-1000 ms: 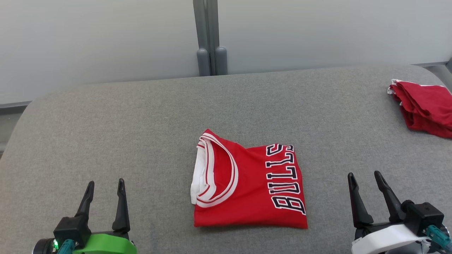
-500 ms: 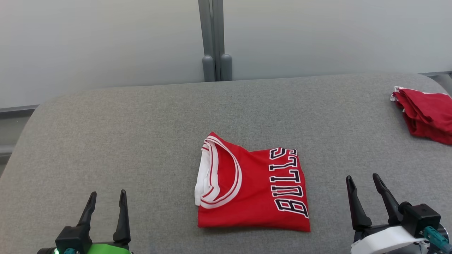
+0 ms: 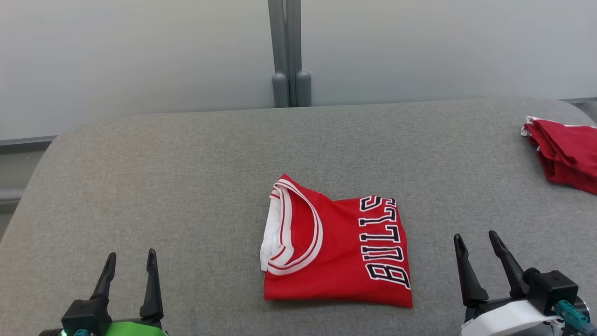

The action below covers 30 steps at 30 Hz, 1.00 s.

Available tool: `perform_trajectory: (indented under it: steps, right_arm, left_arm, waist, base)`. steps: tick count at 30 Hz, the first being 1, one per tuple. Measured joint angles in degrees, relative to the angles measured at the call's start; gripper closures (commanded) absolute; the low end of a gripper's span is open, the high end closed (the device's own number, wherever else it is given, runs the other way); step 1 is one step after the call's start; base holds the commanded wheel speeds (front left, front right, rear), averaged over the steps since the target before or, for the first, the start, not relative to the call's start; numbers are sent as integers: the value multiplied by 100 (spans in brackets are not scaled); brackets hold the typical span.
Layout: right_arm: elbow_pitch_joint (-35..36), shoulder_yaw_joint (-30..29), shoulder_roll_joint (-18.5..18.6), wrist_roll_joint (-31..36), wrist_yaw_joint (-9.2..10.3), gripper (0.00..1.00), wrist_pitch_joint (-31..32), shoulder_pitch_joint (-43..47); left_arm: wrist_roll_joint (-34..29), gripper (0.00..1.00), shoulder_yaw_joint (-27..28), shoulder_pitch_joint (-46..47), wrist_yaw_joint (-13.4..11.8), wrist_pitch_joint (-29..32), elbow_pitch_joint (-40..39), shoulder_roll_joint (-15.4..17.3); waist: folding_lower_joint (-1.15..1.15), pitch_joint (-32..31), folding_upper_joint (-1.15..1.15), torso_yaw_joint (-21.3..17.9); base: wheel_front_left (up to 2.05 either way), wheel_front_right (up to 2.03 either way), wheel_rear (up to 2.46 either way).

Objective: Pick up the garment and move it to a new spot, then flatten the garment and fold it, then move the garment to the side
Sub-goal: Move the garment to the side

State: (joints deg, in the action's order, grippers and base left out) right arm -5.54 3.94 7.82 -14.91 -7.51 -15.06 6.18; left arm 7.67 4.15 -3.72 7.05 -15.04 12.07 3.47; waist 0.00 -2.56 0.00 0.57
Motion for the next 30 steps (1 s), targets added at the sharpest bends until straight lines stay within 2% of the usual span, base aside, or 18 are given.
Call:
perform_trajectory:
  steps: [30]
  right_arm:
    - [-124, 87, 16, 0, 0, 0, 0, -4]
  left_arm:
    - [0, 0, 20, -1, 26, 0, -71, -15]
  waist:
    - [0, 15, 0, 23]
  base:
    - [0, 0, 0]
